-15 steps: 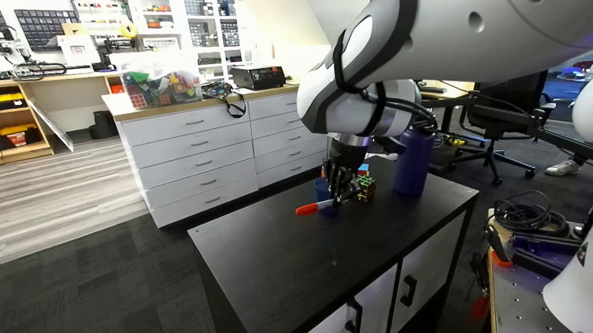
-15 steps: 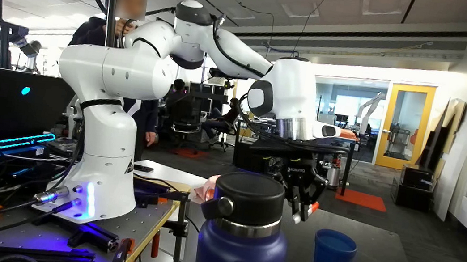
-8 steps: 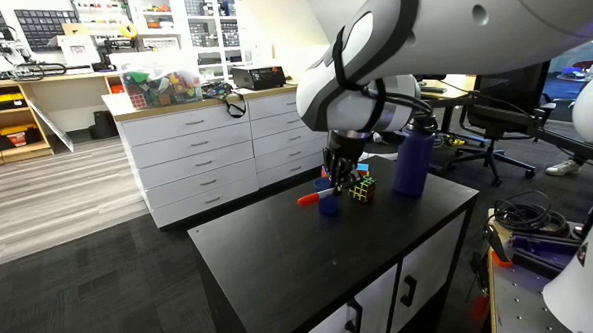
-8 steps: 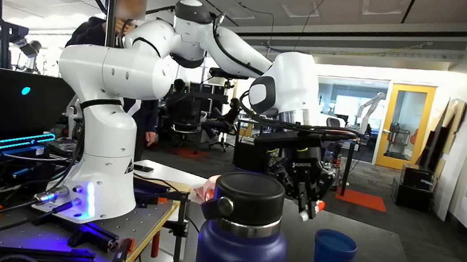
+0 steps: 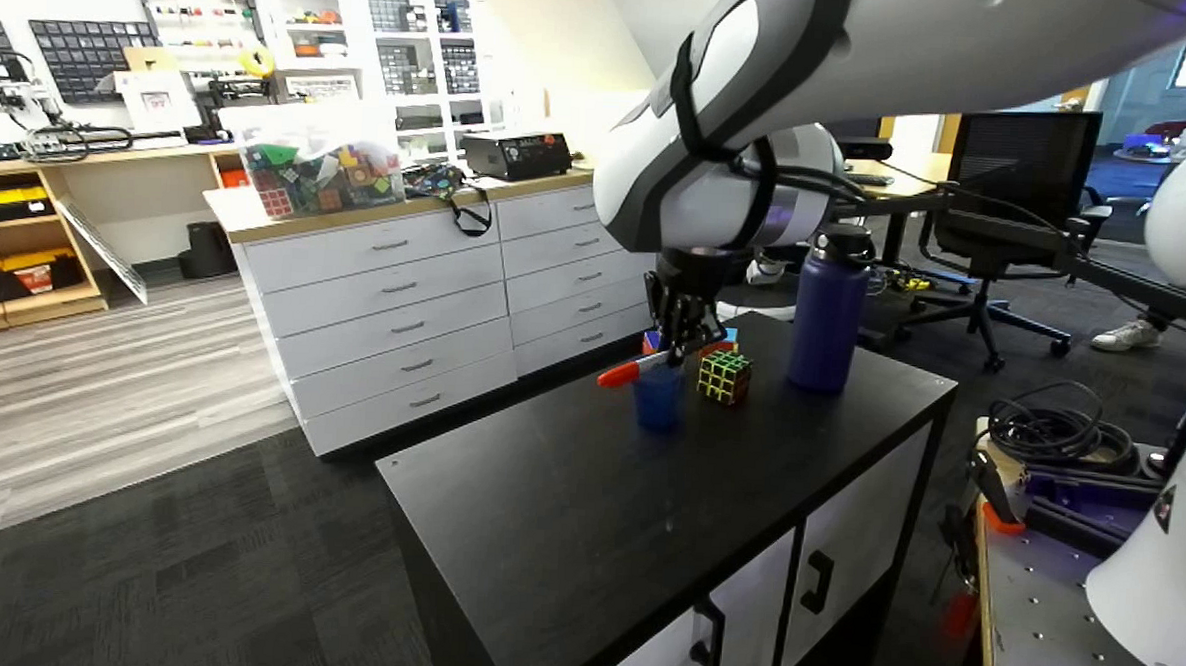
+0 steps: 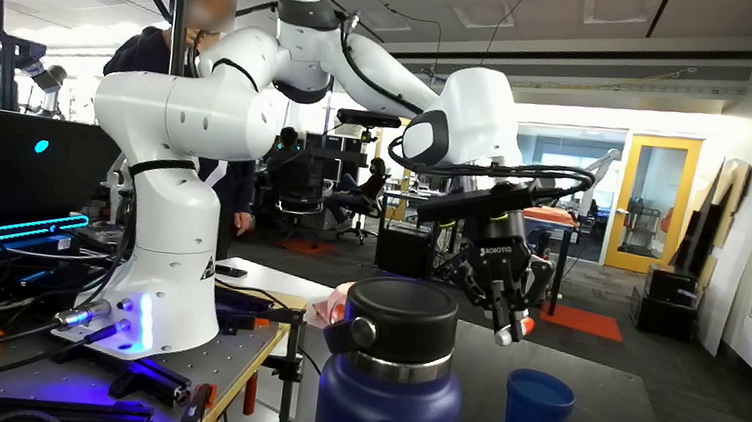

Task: Pick up the pen from the table and put it in the blue cup.

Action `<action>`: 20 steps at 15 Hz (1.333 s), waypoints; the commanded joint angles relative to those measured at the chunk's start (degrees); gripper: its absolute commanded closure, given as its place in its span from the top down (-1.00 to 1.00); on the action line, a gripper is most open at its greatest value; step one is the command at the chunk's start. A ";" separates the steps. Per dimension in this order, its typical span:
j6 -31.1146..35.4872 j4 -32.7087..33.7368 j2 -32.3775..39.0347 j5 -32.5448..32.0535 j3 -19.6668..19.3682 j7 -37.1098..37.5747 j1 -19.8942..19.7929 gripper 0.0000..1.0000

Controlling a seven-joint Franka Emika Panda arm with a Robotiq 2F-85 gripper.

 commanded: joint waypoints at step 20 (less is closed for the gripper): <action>23.25 -4.21 28.55 -65.94 -8.71 42.08 4.04 -0.88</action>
